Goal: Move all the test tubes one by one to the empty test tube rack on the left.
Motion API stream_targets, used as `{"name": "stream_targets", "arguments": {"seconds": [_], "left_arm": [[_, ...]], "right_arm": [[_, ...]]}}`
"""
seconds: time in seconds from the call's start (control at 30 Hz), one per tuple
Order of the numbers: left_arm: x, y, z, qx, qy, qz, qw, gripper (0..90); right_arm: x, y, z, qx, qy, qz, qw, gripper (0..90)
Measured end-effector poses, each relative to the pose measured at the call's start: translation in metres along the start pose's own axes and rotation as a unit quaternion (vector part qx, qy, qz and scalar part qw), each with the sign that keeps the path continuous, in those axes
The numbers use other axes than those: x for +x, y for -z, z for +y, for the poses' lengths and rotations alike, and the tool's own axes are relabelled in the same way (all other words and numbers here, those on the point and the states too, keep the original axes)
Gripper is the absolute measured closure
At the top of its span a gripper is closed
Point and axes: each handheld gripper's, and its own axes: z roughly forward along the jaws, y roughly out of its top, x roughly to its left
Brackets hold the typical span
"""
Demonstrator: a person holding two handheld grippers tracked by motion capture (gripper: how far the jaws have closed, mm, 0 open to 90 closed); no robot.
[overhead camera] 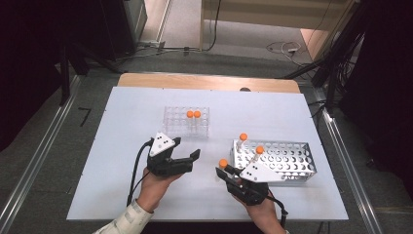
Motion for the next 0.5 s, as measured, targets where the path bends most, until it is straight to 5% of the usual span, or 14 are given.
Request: {"name": "stream_targets", "arguments": {"seconds": [0.5], "left_arm": [[-0.031,0.009,0.007,-0.01,-0.028,-0.059,0.9979,23.2]], "right_arm": [[0.001,-0.024,0.003,0.015,-0.005,0.01,0.9998,71.7]]}}
